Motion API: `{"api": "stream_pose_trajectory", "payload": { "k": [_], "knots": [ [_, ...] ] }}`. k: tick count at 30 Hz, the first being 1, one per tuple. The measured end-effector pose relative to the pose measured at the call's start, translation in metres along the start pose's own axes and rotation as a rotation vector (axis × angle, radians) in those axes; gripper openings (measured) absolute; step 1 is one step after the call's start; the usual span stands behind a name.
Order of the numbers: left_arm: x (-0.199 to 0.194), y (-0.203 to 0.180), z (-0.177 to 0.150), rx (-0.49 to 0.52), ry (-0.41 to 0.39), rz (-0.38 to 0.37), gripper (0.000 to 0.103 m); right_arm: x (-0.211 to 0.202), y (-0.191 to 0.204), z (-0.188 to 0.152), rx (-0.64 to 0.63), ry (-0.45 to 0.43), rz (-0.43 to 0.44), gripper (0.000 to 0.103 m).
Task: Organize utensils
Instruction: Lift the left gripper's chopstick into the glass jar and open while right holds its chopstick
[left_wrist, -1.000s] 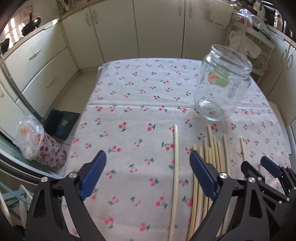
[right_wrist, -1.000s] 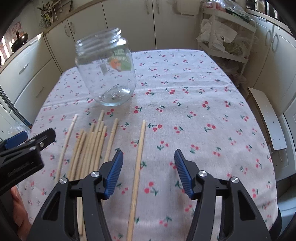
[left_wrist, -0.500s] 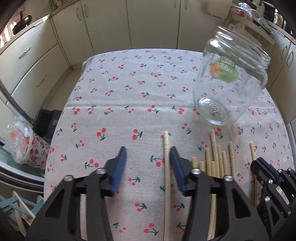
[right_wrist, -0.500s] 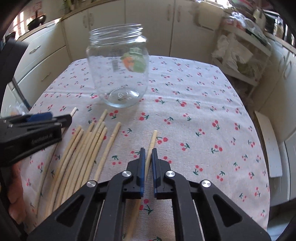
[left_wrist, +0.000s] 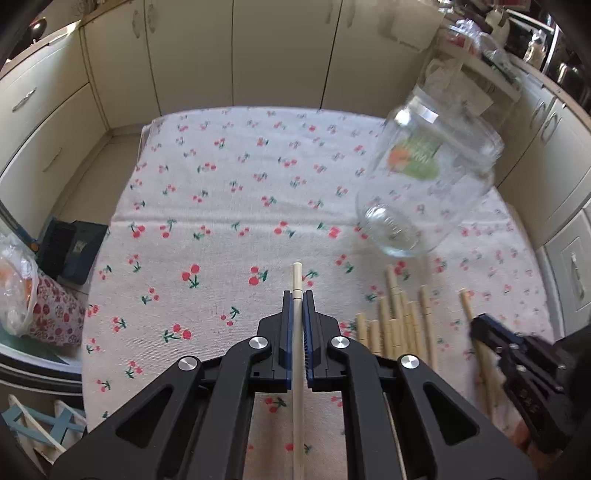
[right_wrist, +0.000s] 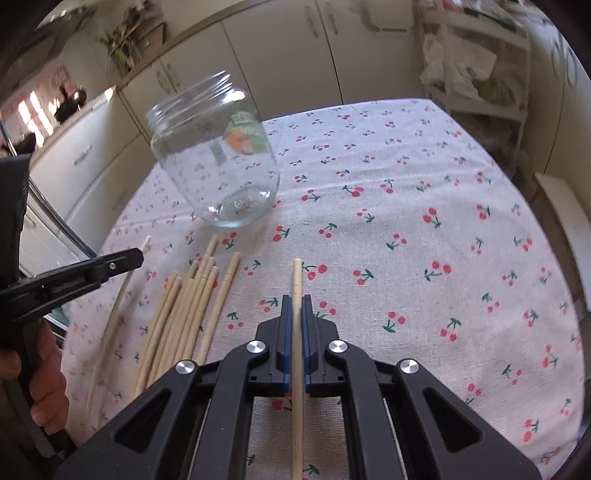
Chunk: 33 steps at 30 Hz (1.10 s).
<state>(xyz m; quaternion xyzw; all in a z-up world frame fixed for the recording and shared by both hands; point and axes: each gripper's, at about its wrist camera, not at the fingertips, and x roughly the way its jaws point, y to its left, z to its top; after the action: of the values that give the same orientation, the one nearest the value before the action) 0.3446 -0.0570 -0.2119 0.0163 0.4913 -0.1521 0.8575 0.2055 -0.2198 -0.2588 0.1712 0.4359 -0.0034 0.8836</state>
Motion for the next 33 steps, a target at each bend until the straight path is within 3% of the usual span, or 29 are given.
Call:
{"api": "stream_pose_trajectory", "payload": {
  "k": [6,13,20,23,27,33],
  "knots": [
    [-0.044,-0.009,0.020,-0.027,-0.100,-0.078,0.005,0.000,-0.010,0.002,0.064,-0.008,0.043,0.006],
    [-0.098,-0.037,0.077,-0.050,-0.331,-0.214,0.005,-0.001,-0.014,0.002,0.096,-0.003,0.065,0.006],
    [-0.103,-0.047,0.127,-0.119,-0.469,-0.306,0.005,0.000,-0.019,0.002,0.109,-0.003,0.080,0.006],
    [-0.099,-0.050,0.138,-0.139,-0.520,-0.305,0.005,0.000,-0.022,0.003,0.118,-0.002,0.090,0.006],
    [-0.089,-0.058,0.146,-0.146,-0.617,-0.244,0.005,0.000,-0.024,0.003,0.132,0.000,0.105,0.006],
    [-0.072,-0.058,0.159,-0.193,-0.692,-0.189,0.005,0.001,-0.025,0.003,0.145,0.003,0.117,0.006]
  ]
}}
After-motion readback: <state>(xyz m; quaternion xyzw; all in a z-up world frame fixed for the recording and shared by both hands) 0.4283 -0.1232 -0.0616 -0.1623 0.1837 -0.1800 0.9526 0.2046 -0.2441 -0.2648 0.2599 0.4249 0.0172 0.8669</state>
